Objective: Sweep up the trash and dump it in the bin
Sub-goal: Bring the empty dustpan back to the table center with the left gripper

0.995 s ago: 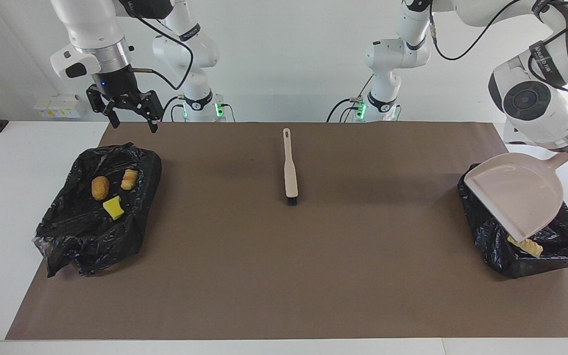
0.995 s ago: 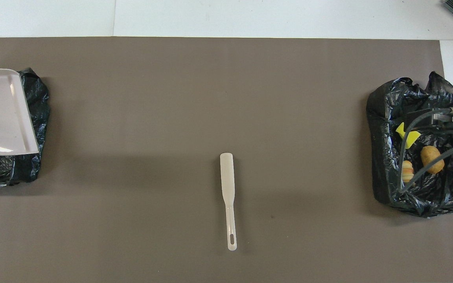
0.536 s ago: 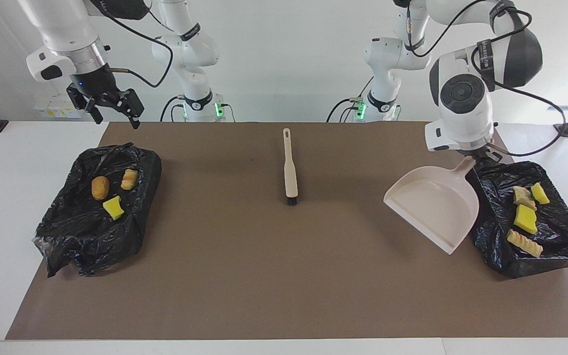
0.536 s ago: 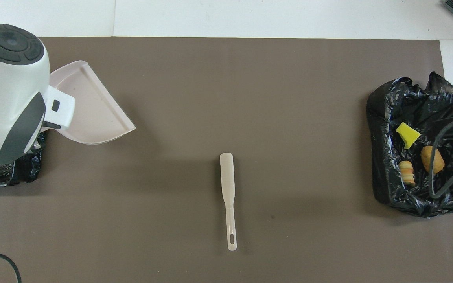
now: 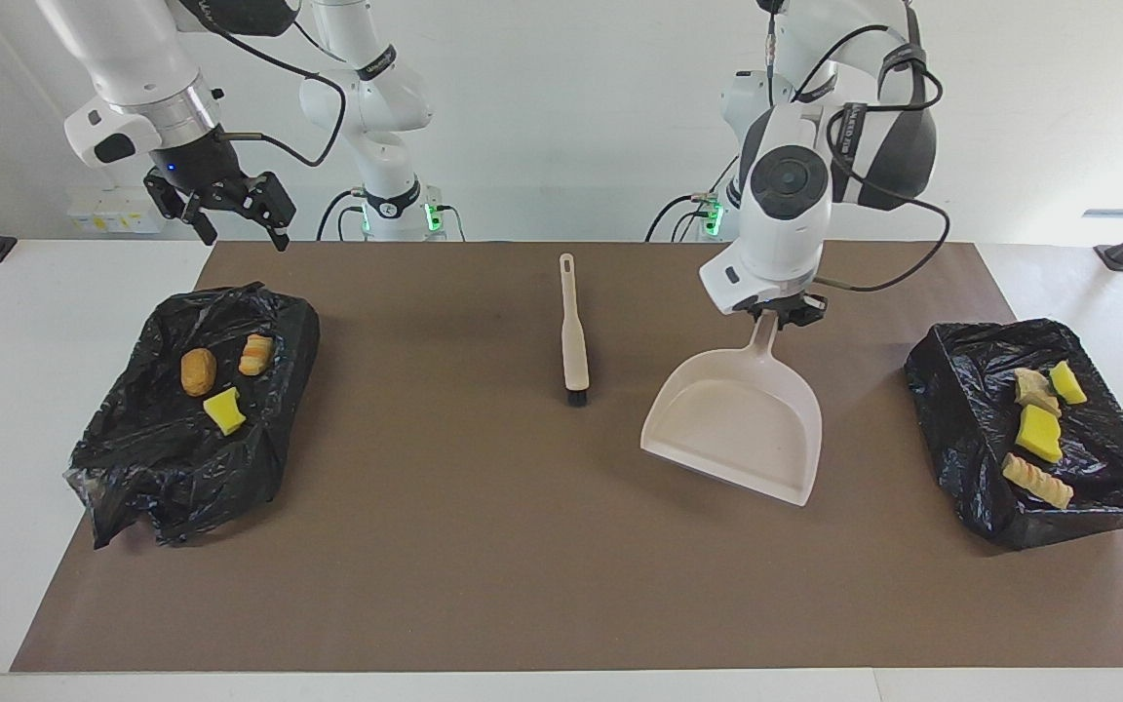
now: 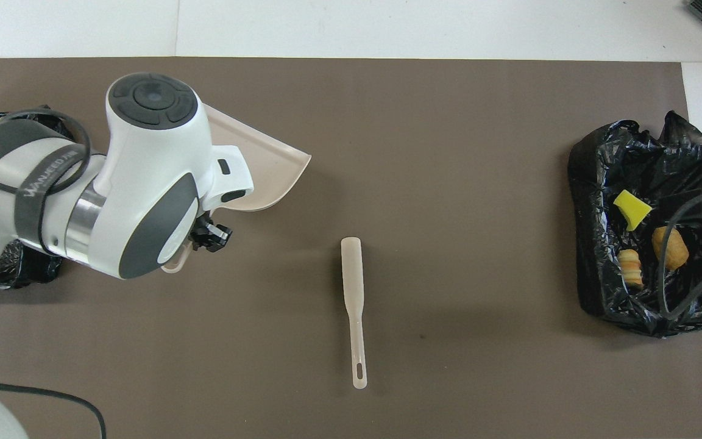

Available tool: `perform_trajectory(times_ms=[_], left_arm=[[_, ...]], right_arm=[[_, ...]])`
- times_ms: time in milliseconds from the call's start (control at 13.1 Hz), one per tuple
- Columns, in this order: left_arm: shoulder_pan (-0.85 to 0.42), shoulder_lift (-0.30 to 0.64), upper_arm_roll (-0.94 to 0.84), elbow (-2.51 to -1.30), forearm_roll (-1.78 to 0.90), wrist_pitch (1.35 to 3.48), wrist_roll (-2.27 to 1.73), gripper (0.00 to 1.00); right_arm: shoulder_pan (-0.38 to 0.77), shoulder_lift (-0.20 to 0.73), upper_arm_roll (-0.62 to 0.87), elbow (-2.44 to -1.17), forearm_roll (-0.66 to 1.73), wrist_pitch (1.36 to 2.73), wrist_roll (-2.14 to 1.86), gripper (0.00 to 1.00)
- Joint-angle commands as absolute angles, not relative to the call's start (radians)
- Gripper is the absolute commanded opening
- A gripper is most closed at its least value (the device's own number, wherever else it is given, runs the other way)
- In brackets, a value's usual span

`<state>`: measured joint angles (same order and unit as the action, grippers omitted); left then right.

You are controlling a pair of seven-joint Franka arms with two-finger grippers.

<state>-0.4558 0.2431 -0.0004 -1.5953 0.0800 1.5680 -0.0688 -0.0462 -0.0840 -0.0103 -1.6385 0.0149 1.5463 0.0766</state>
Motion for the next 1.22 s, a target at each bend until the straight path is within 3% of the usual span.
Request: perform_trajectory(times_ms=[0,459,689,919,1148], left_arm=[[-0.497,0.261,0.02,-1.589,-0.018,1.71,-0.201,0.0],[-0.564,0.484,0.018,-1.379,-0.063,1.942,-0.406,0.0],[-0.568,0.52,0.018,-1.377,-0.086,2.064,-0.494,0.0],[-0.629,0.59,0.02,-1.385,-0.077,2.08,-0.515,0.0],[-0.65,0.594,0.02,-1.402,-0.074,2.082,-0.52,0.0]], right_arm=[[-0.048,-0.112,-0.018,-1.671,0.021,1.546,0.071,1.0],[-0.055,-0.112,-0.02,-1.669,0.021,1.529,0.074,1.0],[-0.048,-0.112,-0.017,-1.669,0.023,1.537,0.081,1.0],[-0.043,-0.112,-0.015,-1.669,0.025,1.536,0.08,1.0],[-0.044,-0.112,-0.015,-1.667,0.025,1.534,0.078,1.0]])
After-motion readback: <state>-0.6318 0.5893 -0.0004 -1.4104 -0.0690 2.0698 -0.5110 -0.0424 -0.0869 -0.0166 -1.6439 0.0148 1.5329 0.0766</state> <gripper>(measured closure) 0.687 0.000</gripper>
